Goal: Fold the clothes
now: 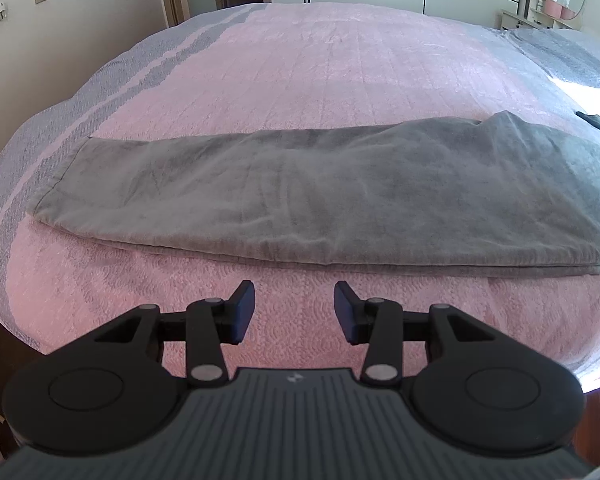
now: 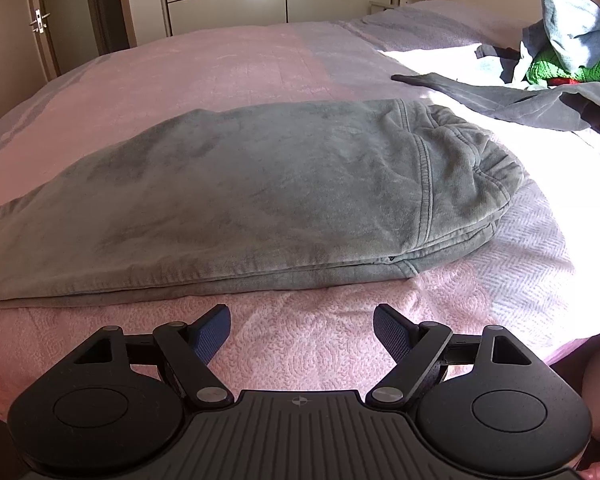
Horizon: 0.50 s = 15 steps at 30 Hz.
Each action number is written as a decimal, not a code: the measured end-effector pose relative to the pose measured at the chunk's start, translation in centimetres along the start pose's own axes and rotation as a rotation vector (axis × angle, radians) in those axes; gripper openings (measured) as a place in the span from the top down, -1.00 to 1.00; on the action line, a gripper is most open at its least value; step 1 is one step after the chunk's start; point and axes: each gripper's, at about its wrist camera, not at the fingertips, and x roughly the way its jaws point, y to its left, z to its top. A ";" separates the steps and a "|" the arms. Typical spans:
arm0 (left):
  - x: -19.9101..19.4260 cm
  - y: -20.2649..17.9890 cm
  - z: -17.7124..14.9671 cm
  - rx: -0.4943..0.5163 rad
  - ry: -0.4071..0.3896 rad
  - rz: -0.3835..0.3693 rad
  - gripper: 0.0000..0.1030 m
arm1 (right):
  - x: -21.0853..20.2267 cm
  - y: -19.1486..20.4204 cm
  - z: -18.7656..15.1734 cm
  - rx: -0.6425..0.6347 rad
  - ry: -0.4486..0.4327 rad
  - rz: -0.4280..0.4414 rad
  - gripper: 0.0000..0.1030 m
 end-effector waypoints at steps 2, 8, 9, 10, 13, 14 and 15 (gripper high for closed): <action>0.3 0.2 0.1 -0.005 0.003 0.002 0.24 | 0.1 0.0 0.1 0.001 -0.003 0.001 -0.58; 1.2 2.3 0.4 -0.090 -0.029 -0.039 0.24 | 0.3 -0.5 0.5 0.033 -0.026 0.021 -0.58; 1.4 3.3 0.3 -0.142 -0.045 -0.069 0.24 | 0.3 -0.6 0.6 0.043 -0.029 0.024 -0.58; 1.5 4.3 0.3 -0.193 -0.060 -0.099 0.24 | 0.4 -0.8 0.8 0.054 -0.033 0.028 -0.58; 2.5 8.5 -0.2 -0.416 -0.092 -0.206 0.24 | 0.4 -1.3 1.1 0.088 -0.048 0.044 -0.58; 2.9 10.2 -0.6 -0.495 -0.105 -0.221 0.24 | 0.5 -1.5 1.2 0.100 -0.052 0.050 -0.58; 3.3 11.9 -0.9 -0.574 -0.117 -0.237 0.24 | 0.5 -1.7 1.3 0.112 -0.056 0.054 -0.58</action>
